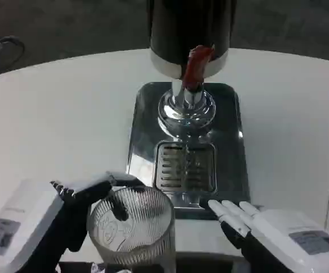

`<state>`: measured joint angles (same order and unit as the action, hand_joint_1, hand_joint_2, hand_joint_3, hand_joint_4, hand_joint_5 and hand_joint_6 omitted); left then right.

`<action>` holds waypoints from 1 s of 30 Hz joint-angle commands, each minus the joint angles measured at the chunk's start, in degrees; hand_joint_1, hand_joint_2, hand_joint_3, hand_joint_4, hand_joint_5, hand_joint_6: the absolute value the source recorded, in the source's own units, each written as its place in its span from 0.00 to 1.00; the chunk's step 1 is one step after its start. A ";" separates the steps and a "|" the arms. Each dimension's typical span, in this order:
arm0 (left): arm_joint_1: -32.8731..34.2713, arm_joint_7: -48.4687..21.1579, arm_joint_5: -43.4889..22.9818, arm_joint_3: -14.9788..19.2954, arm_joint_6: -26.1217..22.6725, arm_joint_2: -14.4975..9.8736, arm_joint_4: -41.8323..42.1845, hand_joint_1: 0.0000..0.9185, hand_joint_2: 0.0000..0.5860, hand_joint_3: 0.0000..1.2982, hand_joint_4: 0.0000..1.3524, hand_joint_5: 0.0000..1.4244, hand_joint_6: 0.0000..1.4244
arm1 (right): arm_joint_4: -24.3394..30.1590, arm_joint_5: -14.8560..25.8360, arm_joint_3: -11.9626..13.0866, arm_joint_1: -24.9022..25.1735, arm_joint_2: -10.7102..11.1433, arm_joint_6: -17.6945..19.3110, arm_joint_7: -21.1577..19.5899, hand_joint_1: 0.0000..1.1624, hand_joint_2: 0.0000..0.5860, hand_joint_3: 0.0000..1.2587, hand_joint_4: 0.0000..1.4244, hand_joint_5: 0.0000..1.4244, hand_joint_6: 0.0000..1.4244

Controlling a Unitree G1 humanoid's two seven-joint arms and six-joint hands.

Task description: Grasp the cup under the faucet to collect the drink, then remove the cup.

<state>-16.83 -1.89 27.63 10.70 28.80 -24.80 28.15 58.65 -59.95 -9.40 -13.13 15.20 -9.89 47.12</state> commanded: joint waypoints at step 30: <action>12.97 1.96 5.61 -3.93 -4.47 1.87 -9.20 0.44 0.28 0.81 0.82 0.89 0.90 | 1.35 7.66 12.75 -8.84 -5.49 8.88 -3.26 0.21 0.78 0.02 0.00 0.00 0.00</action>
<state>-5.59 -1.74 32.25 7.56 24.90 -23.46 20.48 59.03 -54.80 1.02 -20.17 10.71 -3.26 45.36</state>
